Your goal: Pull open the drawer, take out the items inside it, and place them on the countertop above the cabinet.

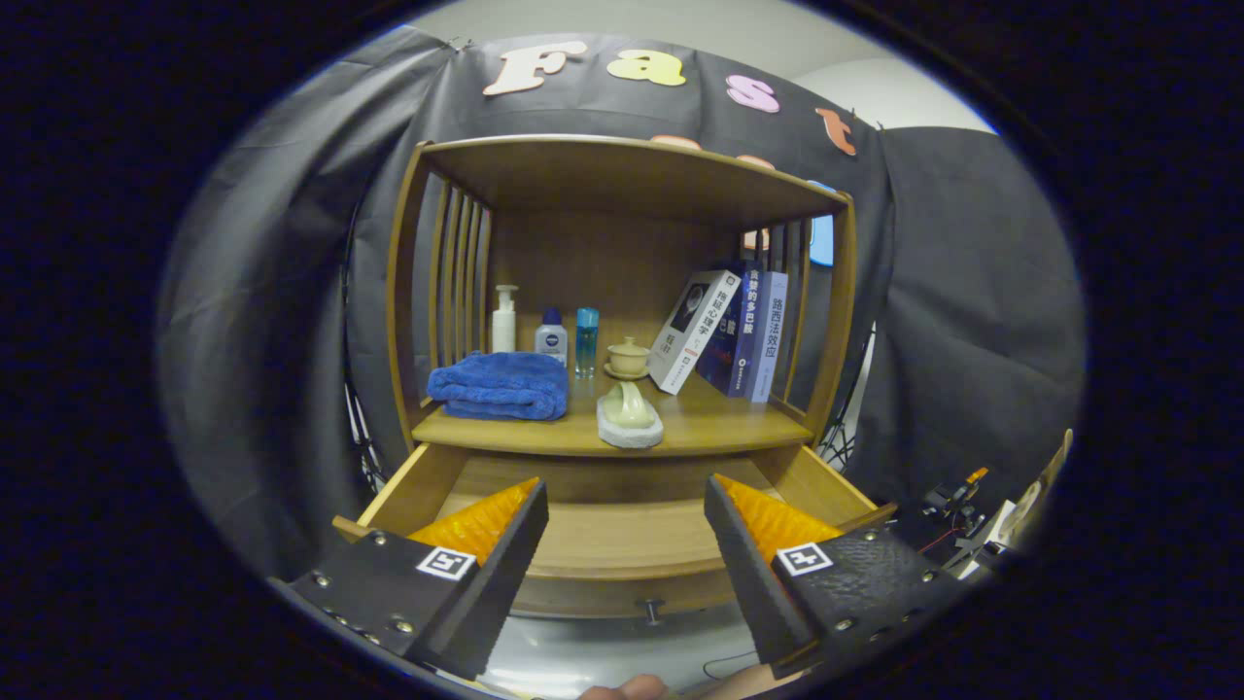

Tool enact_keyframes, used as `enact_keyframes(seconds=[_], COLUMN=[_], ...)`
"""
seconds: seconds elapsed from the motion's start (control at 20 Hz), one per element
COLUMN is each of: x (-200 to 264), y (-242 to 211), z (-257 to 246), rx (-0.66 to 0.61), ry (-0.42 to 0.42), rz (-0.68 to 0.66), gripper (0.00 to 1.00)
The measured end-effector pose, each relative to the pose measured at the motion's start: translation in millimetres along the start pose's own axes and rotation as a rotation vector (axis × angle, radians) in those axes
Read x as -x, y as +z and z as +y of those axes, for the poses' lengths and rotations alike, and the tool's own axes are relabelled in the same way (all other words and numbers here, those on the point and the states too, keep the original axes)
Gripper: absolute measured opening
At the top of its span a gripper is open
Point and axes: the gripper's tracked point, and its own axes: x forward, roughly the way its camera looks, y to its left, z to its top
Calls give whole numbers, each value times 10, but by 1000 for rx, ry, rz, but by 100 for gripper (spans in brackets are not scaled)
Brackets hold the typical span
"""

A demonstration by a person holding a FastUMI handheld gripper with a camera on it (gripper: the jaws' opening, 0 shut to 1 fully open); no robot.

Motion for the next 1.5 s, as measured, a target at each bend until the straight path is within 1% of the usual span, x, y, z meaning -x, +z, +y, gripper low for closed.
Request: enact_keyframes(seconds=[0.2, 0.4, 0.6, 0.75, 1.0, 1.2, 1.5], x=[185, 298, 385, 368, 262, 138, 48], y=[-235, -535, -856, -1040, -1130, -1175, -1289], z=[73, 51, 6, -40, -102, -163, -110], rx=[-11, -33, -16, -35, -95, -107, -144], ry=[29, 34, 35, 31, 20, 9, 30], rz=[1, 26, 71, 85, 57, 51, 51], gripper=[97, 97, 97, 97, 97, 97, 97])
